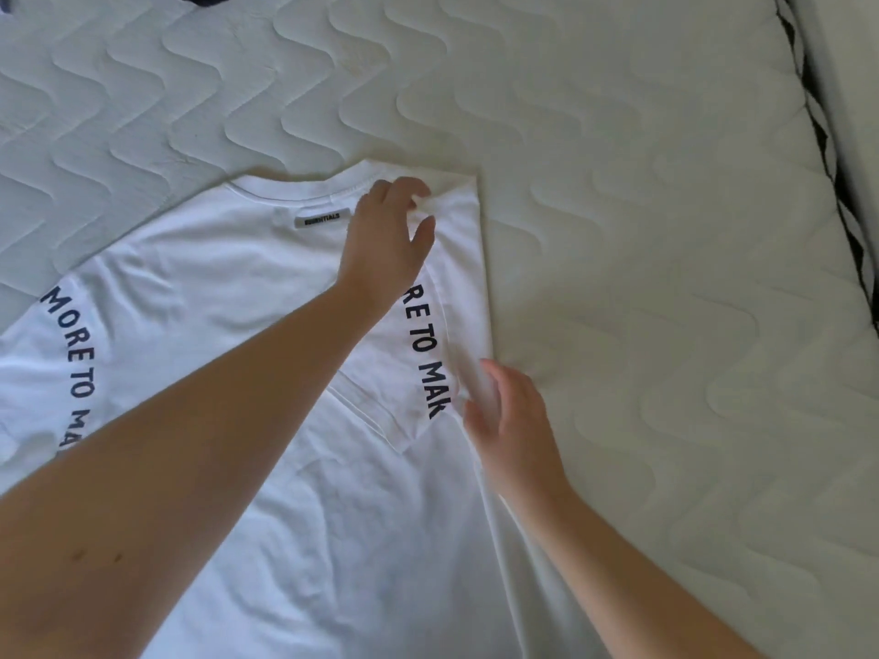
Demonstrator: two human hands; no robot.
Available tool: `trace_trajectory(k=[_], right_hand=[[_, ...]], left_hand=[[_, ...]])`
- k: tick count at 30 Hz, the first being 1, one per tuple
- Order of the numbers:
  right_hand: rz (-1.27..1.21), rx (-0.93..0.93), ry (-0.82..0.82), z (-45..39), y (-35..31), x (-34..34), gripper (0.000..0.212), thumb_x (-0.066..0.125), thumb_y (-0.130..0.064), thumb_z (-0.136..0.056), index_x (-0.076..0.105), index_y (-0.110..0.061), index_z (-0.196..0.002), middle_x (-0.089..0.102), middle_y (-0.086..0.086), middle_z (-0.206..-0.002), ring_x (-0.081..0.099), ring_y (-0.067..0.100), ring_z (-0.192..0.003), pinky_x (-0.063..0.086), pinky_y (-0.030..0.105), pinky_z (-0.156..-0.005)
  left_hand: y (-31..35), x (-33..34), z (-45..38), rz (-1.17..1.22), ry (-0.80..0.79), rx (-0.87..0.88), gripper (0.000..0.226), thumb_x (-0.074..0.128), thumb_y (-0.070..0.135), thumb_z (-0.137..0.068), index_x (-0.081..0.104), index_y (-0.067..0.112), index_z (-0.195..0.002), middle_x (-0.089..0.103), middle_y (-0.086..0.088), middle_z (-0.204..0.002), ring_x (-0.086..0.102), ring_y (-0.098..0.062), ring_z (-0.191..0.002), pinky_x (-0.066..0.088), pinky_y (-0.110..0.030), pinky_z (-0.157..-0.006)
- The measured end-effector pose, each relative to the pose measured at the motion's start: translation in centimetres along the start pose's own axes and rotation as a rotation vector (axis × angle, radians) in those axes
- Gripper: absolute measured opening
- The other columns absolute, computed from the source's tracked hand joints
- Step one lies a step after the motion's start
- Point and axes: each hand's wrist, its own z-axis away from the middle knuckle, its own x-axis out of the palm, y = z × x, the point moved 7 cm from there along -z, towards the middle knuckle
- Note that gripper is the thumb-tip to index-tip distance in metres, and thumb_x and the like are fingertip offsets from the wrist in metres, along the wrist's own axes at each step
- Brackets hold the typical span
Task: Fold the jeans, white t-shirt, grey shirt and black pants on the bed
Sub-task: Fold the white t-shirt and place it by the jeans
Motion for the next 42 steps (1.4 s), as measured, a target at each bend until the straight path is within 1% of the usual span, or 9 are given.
trace_trajectory(k=[3,7,13,16,21,26,33,36,42], right_hand=[[0.09,0.09,-0.068,1.5,2.3,0.4,0.051,0.07,-0.033,-0.087,0.053,-0.016,-0.132,0.055,0.003,-0.12,0.051,0.023,-0.113,0.041,0.036,-0.097],[0.172,0.148,-0.135,3.3,4.5,1.0,0.039,0.071,-0.043,-0.082,0.059,-0.021,-0.111,0.057,-0.003,-0.102,0.054,0.02,-0.1,0.041,0.033,-0.086],[0.253,0.215,-0.152,6.4,6.2,1.1,0.032,0.064,-0.048,-0.081,0.044,-0.025,-0.071,0.053,-0.008,-0.07,0.054,0.019,-0.072,0.039,0.033,-0.065],[0.28,0.261,-0.165,8.4,7.0,1.2,0.033,0.067,-0.048,-0.082,0.042,-0.026,-0.084,0.055,-0.012,-0.076,0.055,0.018,-0.071,0.036,0.031,-0.06],[0.356,0.281,-0.168,12.0,6.9,1.7,0.028,0.062,-0.041,-0.086,0.056,-0.017,-0.099,0.067,0.004,-0.094,0.064,0.03,-0.091,0.042,0.033,-0.066],[0.386,0.222,-0.154,15.8,5.6,3.3,0.024,0.058,-0.036,-0.091,0.051,-0.017,-0.103,0.063,0.004,-0.1,0.061,0.028,-0.097,0.034,0.031,-0.066],[0.463,0.156,-0.161,19.7,3.4,6.1,0.029,0.053,-0.029,-0.095,0.046,-0.016,-0.12,0.059,0.003,-0.107,0.063,0.026,-0.098,0.04,0.031,-0.069],[0.506,0.176,-0.262,21.6,3.4,8.1,0.029,0.051,-0.036,-0.096,0.048,-0.016,-0.117,0.059,0.003,-0.107,0.063,0.025,-0.097,0.037,0.03,-0.066],[0.772,0.063,-0.215,23.0,5.2,6.5,0.029,0.056,-0.042,-0.09,0.059,-0.022,-0.111,0.048,0.003,-0.118,0.039,0.028,-0.118,0.025,0.044,-0.104]], left_hand=[[0.0,-0.9,5.2,0.09,0.08,-0.137,0.009,0.054,0.023,-0.095,0.059,0.016,-0.099,0.062,0.002,-0.089,0.057,-0.01,-0.079,0.043,-0.017,-0.074],[-2.3,1.2,14.1,0.17,-0.107,-0.565,0.049,0.042,0.045,-0.098,0.064,0.01,-0.072,0.068,-0.001,-0.061,0.065,-0.017,-0.06,0.049,-0.029,-0.059],[-2.0,7.9,23.7,0.732,-0.366,-1.108,0.048,0.058,0.051,-0.094,0.065,0.006,-0.08,0.069,-0.011,-0.074,0.065,-0.018,-0.058,0.054,-0.026,-0.054],[-1.0,9.3,23.5,0.841,-0.339,-1.05,0.037,0.064,0.049,-0.091,0.064,0.012,-0.087,0.063,-0.005,-0.075,0.06,-0.015,-0.063,0.051,-0.023,-0.06],[0.6,9.9,23.4,0.917,-0.254,-1.038,0.069,0.078,0.047,-0.078,0.046,0.019,-0.132,0.062,-0.004,-0.121,0.064,-0.025,-0.106,0.053,-0.04,-0.097],[1.7,10.0,24.1,0.983,-0.259,-0.998,0.048,0.08,0.029,-0.081,0.049,0.022,-0.117,0.062,0.009,-0.104,0.062,-0.011,-0.092,0.047,-0.02,-0.069],[2.2,9.8,25.8,0.784,-0.391,-0.842,0.053,0.08,0.013,-0.077,0.054,0.009,-0.123,0.067,-0.007,-0.112,0.066,-0.025,-0.099,0.056,-0.038,-0.083],[1.6,9.6,26.2,0.606,-0.36,-0.787,0.041,0.067,0.009,-0.082,0.05,0.012,-0.119,0.061,-0.001,-0.099,0.061,-0.02,-0.087,0.052,-0.029,-0.067],[-1.2,8.7,28.1,0.577,-0.26,-0.817,0.017,0.042,0.022,-0.091,0.052,0.016,-0.103,0.056,0.001,-0.092,0.054,-0.016,-0.079,0.041,-0.028,-0.058]])
